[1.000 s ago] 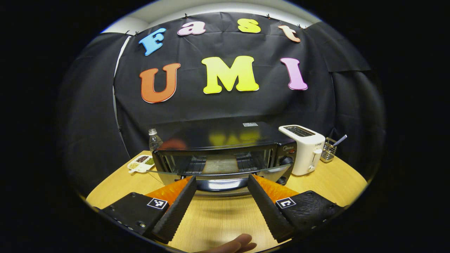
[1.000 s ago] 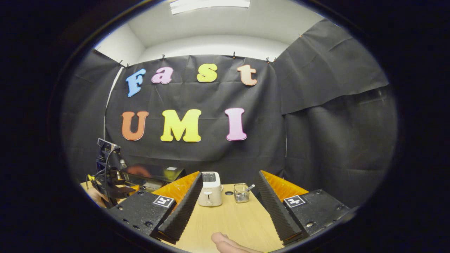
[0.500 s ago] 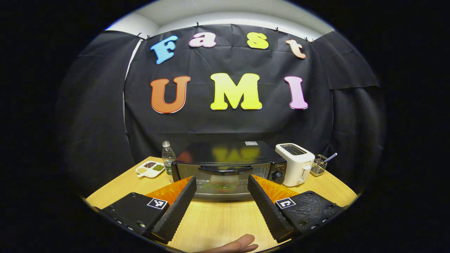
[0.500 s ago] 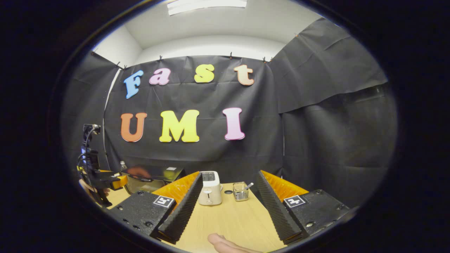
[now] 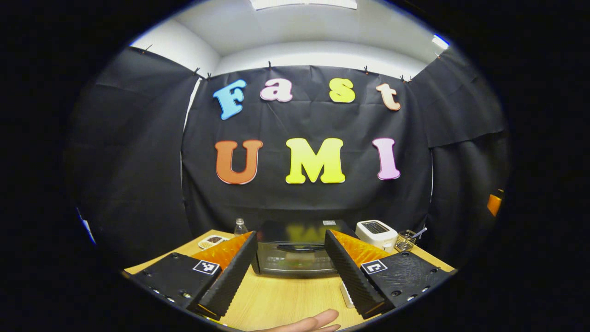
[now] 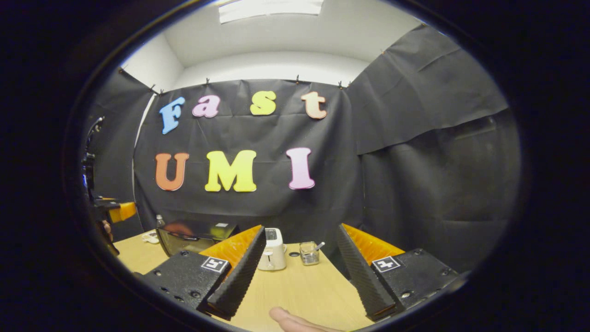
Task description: Open the electric oven with the left hand, put the food in, and close the electric oven.
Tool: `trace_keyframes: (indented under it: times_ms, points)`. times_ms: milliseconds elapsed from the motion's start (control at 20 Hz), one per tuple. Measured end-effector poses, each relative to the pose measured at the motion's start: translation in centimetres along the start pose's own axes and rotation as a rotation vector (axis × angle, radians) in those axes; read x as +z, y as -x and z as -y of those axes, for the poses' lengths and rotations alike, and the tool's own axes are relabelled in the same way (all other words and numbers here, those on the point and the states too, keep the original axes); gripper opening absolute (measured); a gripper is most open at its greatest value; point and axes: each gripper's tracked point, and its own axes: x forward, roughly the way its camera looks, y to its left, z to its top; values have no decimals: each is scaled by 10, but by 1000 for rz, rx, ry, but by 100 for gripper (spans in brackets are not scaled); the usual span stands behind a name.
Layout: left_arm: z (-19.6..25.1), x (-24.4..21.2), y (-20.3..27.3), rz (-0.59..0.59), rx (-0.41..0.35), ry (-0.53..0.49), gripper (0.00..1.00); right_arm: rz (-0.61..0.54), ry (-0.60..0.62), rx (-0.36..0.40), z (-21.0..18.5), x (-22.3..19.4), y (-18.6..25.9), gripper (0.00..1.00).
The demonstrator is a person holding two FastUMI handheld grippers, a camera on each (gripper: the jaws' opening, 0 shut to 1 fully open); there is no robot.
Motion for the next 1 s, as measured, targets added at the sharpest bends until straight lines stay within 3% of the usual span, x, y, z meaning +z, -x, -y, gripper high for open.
trace_keyframes:
  times_ms: [200, 400, 750, 800, 900, 950, 1000]
  points:
    - [12, 15, 39, 53, -49, 1, 95, 24, -14, 6, 0, 5, 10, 98]
    - [10, 6, 67, 61, -43, -18, 95, 49, -21, 16, -3, 5, 17, 98]
    - [9, -12, 74, 25, -46, -17, 96, 49, -5, 22, -3, -3, 13, 98]
    - [6, -11, 74, 32, -38, -10, 95, 51, -3, 21, -3, -3, 12, 91]
    - [4, -13, 73, 31, -35, 10, 96, 58, -5, 33, -5, -3, 14, 91]
    - [3, -14, 72, 26, -36, 19, 96, 64, -8, 38, -4, -3, 15, 98]
    - [2, -16, 71, 20, -37, 27, 95, 66, -9, 39, -5, -3, 14, 91]
